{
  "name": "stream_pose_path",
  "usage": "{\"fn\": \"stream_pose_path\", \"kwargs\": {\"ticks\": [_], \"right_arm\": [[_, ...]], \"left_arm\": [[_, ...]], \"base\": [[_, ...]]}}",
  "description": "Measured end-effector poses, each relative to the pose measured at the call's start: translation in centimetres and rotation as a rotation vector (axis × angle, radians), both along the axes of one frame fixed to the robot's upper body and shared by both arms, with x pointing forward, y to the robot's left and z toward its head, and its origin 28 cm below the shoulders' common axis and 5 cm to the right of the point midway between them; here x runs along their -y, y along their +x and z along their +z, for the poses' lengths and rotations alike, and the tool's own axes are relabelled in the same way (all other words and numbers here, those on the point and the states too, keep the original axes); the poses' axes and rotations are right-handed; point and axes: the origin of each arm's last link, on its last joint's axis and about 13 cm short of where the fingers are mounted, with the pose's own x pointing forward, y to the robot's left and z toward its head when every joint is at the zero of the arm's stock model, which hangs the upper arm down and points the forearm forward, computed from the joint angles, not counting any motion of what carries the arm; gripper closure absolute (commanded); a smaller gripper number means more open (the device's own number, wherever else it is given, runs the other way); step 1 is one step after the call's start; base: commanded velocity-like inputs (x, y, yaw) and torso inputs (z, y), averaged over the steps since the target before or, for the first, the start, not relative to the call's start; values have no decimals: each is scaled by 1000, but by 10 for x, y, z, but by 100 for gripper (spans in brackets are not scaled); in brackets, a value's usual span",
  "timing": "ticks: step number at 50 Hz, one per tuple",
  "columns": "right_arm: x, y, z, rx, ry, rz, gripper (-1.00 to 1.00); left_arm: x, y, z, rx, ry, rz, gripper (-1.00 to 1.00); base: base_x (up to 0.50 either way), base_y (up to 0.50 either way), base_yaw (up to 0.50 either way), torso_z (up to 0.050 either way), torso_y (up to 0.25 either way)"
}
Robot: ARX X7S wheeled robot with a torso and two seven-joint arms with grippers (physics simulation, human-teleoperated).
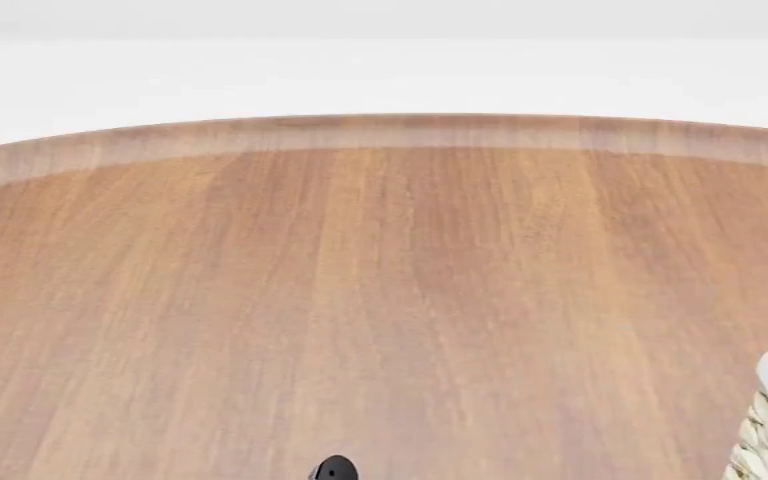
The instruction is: Pick the milk and place it in the basket.
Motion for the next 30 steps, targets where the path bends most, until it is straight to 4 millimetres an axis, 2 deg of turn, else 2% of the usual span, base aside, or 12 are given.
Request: {"fn": "stream_pose_path", "kwargs": {"ticks": [30], "right_arm": [[-5, 5, -16, -29, -28, 1, -100]], "left_arm": [[-1, -1, 0, 2, -2, 2, -100]], "base": [[0, 0, 0, 0, 0]]}}
